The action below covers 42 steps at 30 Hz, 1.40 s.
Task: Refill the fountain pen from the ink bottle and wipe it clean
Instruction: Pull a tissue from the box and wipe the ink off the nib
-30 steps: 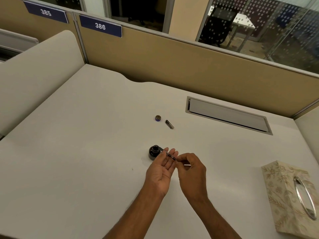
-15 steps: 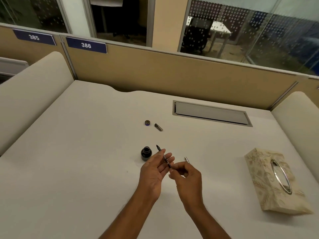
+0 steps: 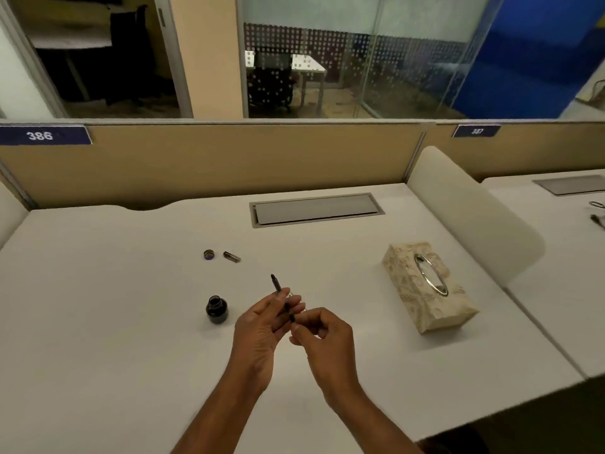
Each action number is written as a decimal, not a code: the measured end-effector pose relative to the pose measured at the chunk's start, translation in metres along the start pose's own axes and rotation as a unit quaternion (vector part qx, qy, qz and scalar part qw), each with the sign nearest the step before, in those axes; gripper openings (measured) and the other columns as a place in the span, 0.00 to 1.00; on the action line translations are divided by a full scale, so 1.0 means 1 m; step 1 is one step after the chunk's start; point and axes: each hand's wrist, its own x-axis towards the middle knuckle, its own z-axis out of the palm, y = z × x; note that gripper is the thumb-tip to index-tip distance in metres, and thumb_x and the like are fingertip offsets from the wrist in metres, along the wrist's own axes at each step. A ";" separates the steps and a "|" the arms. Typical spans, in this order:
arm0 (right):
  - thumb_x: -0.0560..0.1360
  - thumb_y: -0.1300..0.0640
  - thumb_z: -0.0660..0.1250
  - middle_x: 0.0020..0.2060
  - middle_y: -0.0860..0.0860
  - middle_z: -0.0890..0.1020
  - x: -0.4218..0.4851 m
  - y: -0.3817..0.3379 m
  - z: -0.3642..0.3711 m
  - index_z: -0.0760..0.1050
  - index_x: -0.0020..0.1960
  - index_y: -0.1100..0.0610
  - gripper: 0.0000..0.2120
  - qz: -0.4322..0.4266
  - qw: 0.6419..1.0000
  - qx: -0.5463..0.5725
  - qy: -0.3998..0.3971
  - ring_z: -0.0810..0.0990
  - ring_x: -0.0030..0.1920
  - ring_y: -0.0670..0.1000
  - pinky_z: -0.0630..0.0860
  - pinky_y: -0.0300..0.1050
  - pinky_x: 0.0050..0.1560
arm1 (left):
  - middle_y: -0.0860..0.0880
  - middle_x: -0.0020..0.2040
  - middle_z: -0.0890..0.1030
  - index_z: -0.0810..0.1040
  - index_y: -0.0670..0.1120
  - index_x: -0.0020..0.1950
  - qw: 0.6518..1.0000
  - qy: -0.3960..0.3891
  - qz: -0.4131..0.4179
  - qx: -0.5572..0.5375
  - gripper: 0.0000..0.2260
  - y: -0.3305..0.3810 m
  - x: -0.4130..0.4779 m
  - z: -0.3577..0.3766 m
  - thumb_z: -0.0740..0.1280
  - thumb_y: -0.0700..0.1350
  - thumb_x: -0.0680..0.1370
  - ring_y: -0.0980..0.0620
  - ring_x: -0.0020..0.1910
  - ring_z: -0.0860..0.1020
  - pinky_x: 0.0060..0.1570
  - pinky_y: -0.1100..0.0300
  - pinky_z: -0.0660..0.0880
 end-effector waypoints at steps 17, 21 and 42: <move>0.74 0.66 0.73 0.38 0.47 0.84 0.114 0.035 -0.253 0.79 0.41 0.51 0.11 -0.088 0.971 -0.172 0.140 0.82 0.39 0.45 0.80 0.48 0.43 | 0.35 0.51 0.87 0.87 0.39 0.52 0.996 0.009 -0.009 0.086 0.07 -0.105 0.003 0.121 0.71 0.41 0.79 0.37 0.52 0.87 0.48 0.54 0.85; 0.75 0.64 0.71 0.42 0.49 0.84 0.169 0.052 -0.305 0.80 0.47 0.56 0.04 -0.088 0.962 -0.228 0.123 0.83 0.43 0.49 0.82 0.53 0.45 | 0.36 0.51 0.88 0.85 0.37 0.56 0.993 0.031 0.001 0.116 0.09 -0.134 0.008 0.149 0.69 0.42 0.81 0.39 0.53 0.87 0.52 0.51 0.84; 0.79 0.60 0.64 0.48 0.54 0.82 0.252 0.077 -0.304 0.82 0.51 0.59 0.08 -0.108 0.873 -0.476 -0.008 0.78 0.52 0.56 0.77 0.48 0.44 | 0.42 0.48 0.89 0.85 0.40 0.54 0.980 0.080 -0.040 0.177 0.09 -0.200 0.055 0.215 0.67 0.43 0.82 0.45 0.51 0.88 0.49 0.54 0.83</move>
